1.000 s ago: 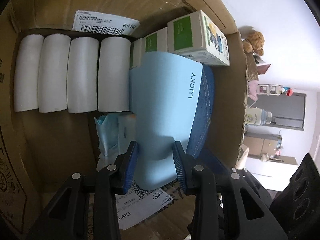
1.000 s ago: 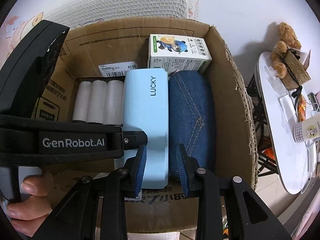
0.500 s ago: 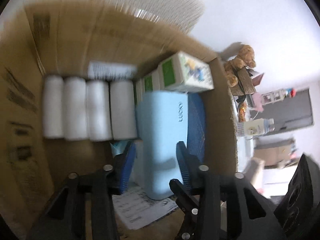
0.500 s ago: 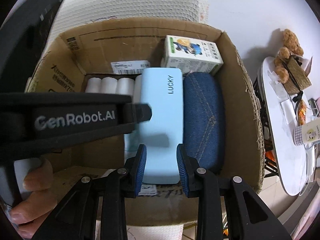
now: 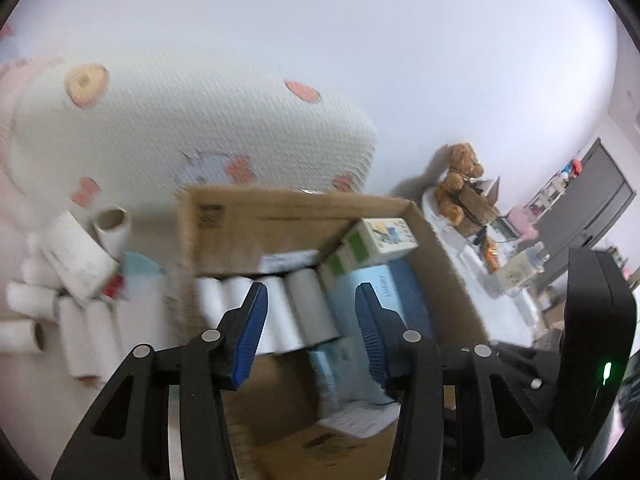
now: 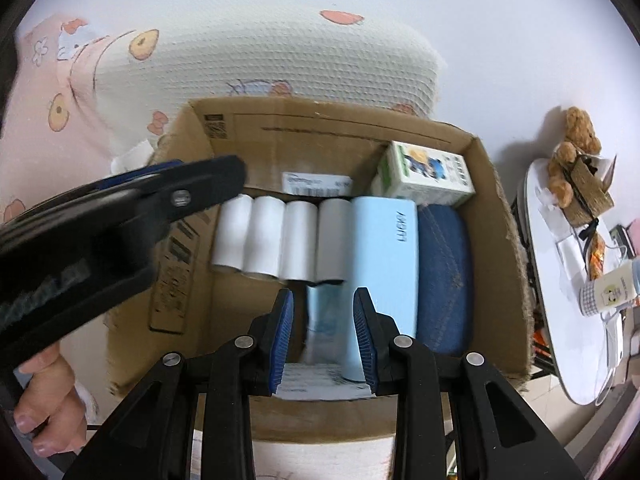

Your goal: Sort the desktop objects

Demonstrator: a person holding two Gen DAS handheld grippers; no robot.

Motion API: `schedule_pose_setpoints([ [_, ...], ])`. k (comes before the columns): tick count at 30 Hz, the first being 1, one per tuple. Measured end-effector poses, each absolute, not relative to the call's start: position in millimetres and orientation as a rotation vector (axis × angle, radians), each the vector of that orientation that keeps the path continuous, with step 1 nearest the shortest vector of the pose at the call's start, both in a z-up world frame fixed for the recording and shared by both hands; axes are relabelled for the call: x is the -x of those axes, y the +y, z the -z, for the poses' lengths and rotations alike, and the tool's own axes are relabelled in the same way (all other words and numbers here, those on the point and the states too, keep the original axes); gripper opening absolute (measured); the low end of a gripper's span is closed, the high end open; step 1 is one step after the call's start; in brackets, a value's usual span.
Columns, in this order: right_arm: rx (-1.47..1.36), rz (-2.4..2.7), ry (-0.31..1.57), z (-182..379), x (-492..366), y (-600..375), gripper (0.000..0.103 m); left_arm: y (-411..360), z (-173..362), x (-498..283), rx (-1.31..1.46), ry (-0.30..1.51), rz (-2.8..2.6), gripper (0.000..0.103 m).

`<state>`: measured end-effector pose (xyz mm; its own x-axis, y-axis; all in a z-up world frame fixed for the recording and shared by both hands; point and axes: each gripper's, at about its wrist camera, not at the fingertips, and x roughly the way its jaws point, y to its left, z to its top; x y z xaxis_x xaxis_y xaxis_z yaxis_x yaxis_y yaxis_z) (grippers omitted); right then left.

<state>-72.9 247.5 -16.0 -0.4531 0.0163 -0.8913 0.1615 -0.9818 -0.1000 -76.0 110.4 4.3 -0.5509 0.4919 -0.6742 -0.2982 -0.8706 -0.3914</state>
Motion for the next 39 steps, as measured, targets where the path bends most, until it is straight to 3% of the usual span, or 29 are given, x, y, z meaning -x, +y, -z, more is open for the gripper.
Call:
schedule_pose_setpoints([
  [9,-1.488,2.645,0.056,0.8,61.2,224.9,0.027,60.3,-0.4,57.3,1.153,-0.305,-2.480,0.056],
  [12,-1.495,2.665,0.092,2.5,55.3,220.0,0.027,51.9,0.2,50.7,1.141,-0.263,-2.518,0.056],
  [17,-1.523,2.777,0.260,-2.3,45.6,210.5,0.027,49.0,2.7,37.6,1.144,-0.045,-2.598,0.057],
  [27,-1.340,2.871,0.774,-18.0,14.2,165.7,0.027,47.9,-10.2,15.1,1.117,-0.024,-2.503,0.057],
  [32,-1.326,2.857,0.831,-16.4,9.0,159.3,0.027,63.0,-10.8,6.4,1.108,0.151,-2.523,0.057],
  [39,-1.360,2.839,0.797,-13.1,7.9,164.7,0.027,58.6,-13.1,9.1,1.114,0.092,-2.541,0.057],
])
